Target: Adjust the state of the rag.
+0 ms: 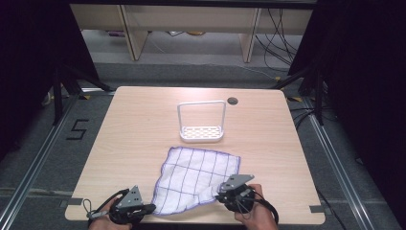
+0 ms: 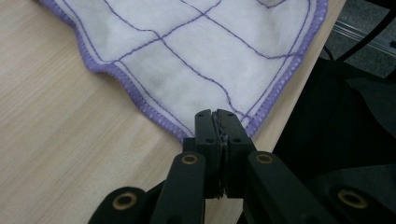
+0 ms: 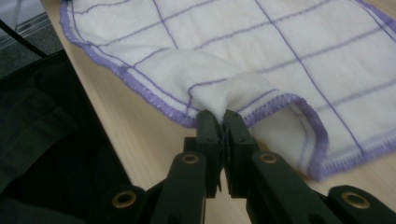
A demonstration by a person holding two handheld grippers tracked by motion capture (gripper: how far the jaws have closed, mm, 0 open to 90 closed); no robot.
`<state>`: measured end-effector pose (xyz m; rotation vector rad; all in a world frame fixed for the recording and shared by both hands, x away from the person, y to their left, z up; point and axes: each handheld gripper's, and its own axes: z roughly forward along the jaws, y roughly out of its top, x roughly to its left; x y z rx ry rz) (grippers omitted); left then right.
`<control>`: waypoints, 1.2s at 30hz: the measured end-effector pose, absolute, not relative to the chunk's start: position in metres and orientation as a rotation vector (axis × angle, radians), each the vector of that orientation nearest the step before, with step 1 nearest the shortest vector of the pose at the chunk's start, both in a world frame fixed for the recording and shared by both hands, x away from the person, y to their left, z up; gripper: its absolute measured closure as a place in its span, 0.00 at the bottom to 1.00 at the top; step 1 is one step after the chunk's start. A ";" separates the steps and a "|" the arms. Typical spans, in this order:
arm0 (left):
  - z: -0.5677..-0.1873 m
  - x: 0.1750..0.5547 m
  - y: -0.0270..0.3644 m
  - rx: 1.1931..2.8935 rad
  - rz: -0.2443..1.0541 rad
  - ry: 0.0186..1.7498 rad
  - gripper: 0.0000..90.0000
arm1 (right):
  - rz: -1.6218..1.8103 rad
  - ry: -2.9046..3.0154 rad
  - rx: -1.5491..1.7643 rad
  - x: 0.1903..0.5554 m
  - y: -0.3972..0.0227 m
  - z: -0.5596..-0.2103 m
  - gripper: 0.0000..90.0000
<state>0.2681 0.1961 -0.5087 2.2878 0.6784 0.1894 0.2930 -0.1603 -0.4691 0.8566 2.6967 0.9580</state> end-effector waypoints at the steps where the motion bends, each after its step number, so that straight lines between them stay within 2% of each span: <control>1: -0.509 0.267 0.195 2.284 0.178 0.678 0.97 | 0.952 2.695 0.869 0.289 -0.167 -0.468 0.97; 7: -0.510 0.257 0.180 2.272 0.133 0.654 0.97 | 0.915 2.716 0.947 0.262 -0.189 -0.478 0.96; 12: -0.510 0.256 0.173 2.297 0.125 0.599 0.96 | 0.894 2.720 0.973 0.257 -0.199 -0.482 0.96; 17: -0.509 0.257 0.175 2.251 0.103 0.637 0.88 | 0.900 2.689 1.003 0.258 -0.199 -0.481 0.80; 18: -0.507 0.258 0.176 2.216 0.081 0.663 0.80 | 0.920 2.670 1.050 0.261 -0.202 -0.477 0.71; 20: -0.505 0.261 0.178 2.196 0.080 0.676 0.71 | 0.932 2.658 1.054 0.263 -0.204 -0.474 0.69; 21: -0.502 0.265 0.180 2.173 0.080 0.683 0.67 | 0.954 2.640 1.044 0.269 -0.209 -0.462 0.63; 22: -0.500 0.266 0.181 2.135 0.066 0.720 0.67 | 0.954 2.640 1.044 0.269 -0.209 -0.462 0.63; 23: -0.491 0.277 0.187 2.081 0.096 0.748 0.59 | 0.988 2.607 1.034 0.277 -0.213 -0.449 0.60; 24: -0.488 0.284 0.190 2.070 0.112 0.747 0.57 | 1.008 2.594 1.067 0.281 -0.214 -0.443 0.59; 27: -0.481 0.296 0.193 2.037 0.152 0.799 0.56 | 1.035 2.531 1.075 0.291 -0.216 -0.437 0.58; 28: -0.479 0.304 0.193 2.016 0.171 0.819 0.54 | 1.017 2.499 1.074 0.306 -0.218 -0.431 0.58; 30: -0.474 0.317 0.194 2.043 0.201 0.827 0.52 | 1.017 2.487 1.078 0.311 -0.217 -0.431 0.58; 31: -0.472 0.329 0.194 2.064 0.223 0.830 0.50 | 0.992 2.471 1.113 0.330 -0.217 -0.435 0.58; 33: -0.470 0.352 0.192 2.068 0.262 0.858 0.50 | 0.997 2.435 1.151 0.342 -0.215 -0.440 0.58; 35: -0.469 0.359 0.192 2.088 0.272 0.861 0.50 | 0.975 2.447 1.155 0.352 -0.215 -0.442 0.58; 36: -0.473 0.382 0.188 2.090 0.275 0.907 0.49 | 0.962 2.436 1.175 0.368 -0.213 -0.448 0.59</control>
